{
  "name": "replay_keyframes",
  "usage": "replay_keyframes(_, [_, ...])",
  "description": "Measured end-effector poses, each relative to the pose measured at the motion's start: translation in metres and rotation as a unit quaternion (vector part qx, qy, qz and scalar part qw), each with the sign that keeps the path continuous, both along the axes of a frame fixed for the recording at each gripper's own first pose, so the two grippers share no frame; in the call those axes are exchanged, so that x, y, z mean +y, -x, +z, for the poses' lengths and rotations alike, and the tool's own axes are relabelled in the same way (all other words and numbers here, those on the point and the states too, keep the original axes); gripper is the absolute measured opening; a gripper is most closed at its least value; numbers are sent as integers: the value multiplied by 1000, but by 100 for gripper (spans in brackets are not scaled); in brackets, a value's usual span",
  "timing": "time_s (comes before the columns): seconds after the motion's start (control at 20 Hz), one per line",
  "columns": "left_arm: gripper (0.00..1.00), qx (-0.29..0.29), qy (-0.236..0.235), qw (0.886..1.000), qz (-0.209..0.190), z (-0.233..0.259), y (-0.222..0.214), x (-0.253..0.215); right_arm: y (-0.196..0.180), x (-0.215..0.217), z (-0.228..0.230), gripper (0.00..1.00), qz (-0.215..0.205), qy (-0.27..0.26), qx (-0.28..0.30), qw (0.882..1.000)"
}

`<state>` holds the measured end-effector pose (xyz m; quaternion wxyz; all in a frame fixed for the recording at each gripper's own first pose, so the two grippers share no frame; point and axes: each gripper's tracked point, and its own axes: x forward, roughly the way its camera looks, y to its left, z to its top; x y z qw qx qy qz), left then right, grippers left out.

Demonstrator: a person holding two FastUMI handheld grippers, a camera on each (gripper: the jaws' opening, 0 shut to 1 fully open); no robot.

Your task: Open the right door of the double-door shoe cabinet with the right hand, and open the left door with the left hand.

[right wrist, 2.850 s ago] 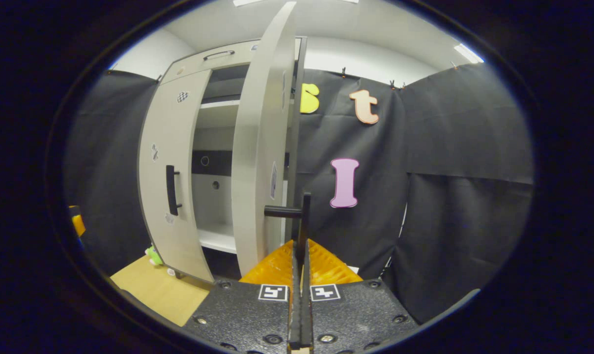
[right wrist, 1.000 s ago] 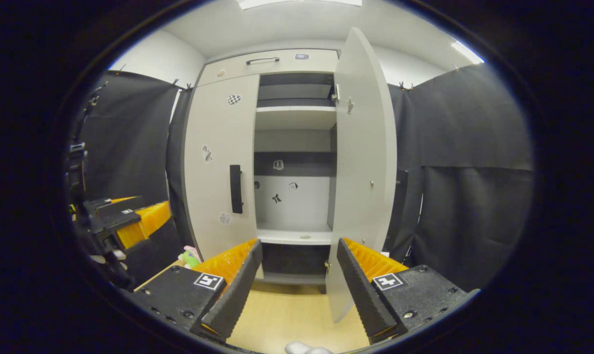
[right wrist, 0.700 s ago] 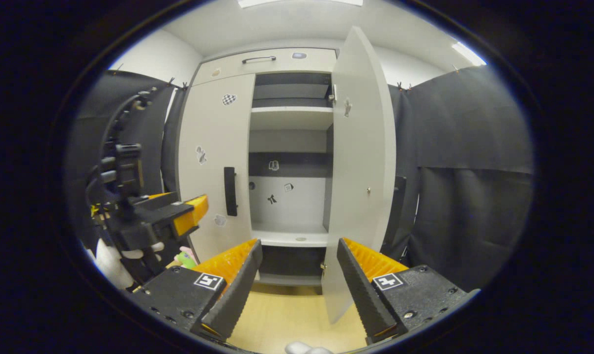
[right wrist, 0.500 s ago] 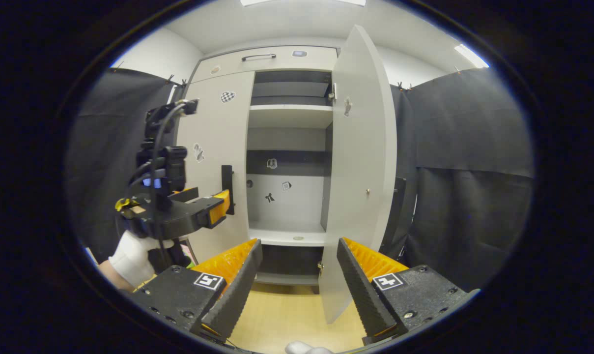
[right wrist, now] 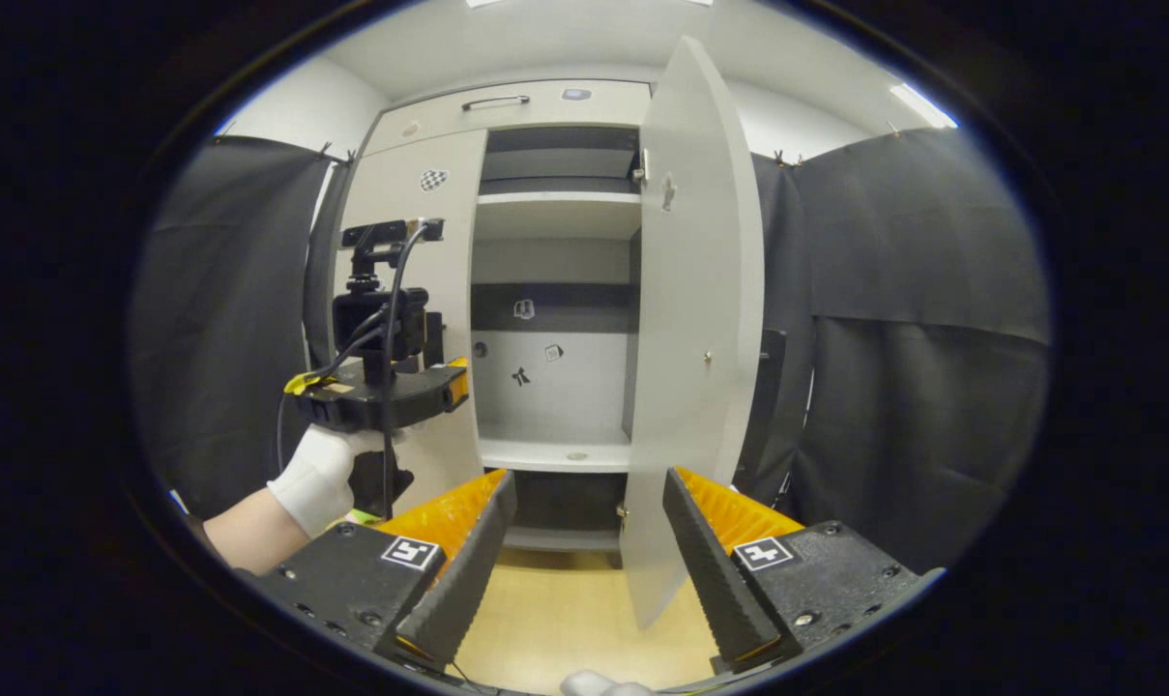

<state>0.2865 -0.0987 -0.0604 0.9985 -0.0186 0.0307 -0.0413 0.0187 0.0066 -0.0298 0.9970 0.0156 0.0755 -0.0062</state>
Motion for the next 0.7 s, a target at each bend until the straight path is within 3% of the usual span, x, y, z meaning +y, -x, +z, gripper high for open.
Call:
replay_keyframes(0.2, [68, -4, 0, 1000, -4, 2, 1, 0, 0, 5, 0, 96, 8, -1, 3, 1000])
replay_keyframes(0.25, [53, -2, 1, 1000, -12, 2, 2, -2, 0, 7, 0, 95, 12, -3, 2, 1000])
replay_keyframes(0.3, [51, -3, 4, 1000, -19, 3, 1, -6, 0, 9, 1, 95, 16, -4, 2, 1000])
replay_keyframes(0.35, [25, -1, 2, 1000, -17, 2, -2, -6, 1, 11, 2, 94, 20, -5, 1, 1000])
replay_keyframes(0.4, [36, -1, -3, 1000, -8, 1, 1, -4, 1, 12, 3, 95, 23, -3, 1, 1000])
replay_keyframes(0.45, [18, 0, -4, 1000, -3, 1, 2, -4, 4, 14, 3, 96, 27, -3, 1, 1000])
replay_keyframes(0.7, [4, 2, -2, 1000, -9, 3, 12, -4, 17, 14, 6, 96, 36, -3, -7, 999])
